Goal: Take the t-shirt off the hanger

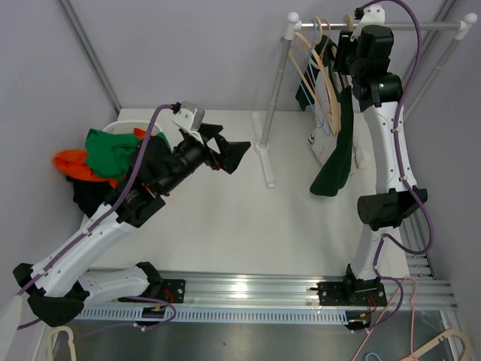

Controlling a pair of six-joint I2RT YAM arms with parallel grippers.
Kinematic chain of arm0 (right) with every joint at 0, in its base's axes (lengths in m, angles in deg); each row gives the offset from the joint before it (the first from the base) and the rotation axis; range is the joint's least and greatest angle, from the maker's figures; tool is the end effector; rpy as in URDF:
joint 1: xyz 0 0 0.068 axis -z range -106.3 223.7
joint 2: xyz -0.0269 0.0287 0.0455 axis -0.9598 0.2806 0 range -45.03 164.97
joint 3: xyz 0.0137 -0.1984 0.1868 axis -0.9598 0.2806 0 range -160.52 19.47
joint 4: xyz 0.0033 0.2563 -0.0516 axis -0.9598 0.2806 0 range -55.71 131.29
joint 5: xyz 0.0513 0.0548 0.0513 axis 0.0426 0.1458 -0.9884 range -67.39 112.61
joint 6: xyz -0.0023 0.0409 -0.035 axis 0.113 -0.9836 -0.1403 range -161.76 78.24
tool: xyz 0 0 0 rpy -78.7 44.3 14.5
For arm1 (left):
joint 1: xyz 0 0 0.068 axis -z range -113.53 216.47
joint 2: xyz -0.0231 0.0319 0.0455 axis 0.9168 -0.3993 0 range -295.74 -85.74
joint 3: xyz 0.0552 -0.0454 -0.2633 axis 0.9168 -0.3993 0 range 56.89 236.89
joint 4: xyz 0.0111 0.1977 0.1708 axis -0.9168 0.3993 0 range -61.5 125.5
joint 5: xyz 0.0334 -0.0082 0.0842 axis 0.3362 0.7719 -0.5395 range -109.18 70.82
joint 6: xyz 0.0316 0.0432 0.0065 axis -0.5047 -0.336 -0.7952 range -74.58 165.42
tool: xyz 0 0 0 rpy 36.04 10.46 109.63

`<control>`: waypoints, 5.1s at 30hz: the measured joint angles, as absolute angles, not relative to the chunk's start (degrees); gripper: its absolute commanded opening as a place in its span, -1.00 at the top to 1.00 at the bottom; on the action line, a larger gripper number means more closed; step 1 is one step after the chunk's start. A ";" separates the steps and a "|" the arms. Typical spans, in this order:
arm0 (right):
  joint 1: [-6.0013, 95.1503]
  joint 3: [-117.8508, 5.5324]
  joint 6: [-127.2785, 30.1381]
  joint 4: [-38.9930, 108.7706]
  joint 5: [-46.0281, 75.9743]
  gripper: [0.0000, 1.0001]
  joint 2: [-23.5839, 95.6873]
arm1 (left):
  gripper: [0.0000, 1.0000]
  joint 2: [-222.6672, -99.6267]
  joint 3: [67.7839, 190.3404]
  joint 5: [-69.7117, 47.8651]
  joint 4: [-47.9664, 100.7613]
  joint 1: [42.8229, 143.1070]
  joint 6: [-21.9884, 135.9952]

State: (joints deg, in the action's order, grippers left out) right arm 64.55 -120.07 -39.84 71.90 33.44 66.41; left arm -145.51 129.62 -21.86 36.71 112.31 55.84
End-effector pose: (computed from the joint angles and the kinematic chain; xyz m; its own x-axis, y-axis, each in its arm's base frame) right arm 0.4077 0.0589 0.5097 -0.1638 -0.0597 -0.9847 0.0211 0.9977 -0.0640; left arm 0.1556 -0.1579 0.4642 -0.0669 -0.1903 -0.9794 0.6835 0.7064 -0.1840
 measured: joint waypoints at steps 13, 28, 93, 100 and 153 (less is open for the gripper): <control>64.60 -117.60 -40.26 70.00 31.74 0.05 66.30 | -0.99 -145.86 128.97 -21.84 36.60 112.31 55.38; 64.69 -118.98 -40.61 70.70 31.11 0.65 69.21 | -0.99 -146.25 128.97 -21.84 36.58 112.31 55.31; 39.07 -83.44 -77.55 94.63 80.13 1.00 20.84 | -0.99 -169.84 121.75 -35.52 2.39 151.39 40.47; 38.83 -83.22 -76.91 93.82 79.52 1.00 19.57 | -0.83 -169.57 120.00 -43.52 1.58 151.48 41.37; 43.51 -111.07 -66.71 115.68 36.81 1.00 27.87 | 0.99 -164.44 116.05 -17.47 30.33 128.05 71.09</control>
State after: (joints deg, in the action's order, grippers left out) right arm 43.51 -111.07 -66.71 115.68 36.81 27.87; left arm -164.44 116.05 -17.47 30.33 128.05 71.09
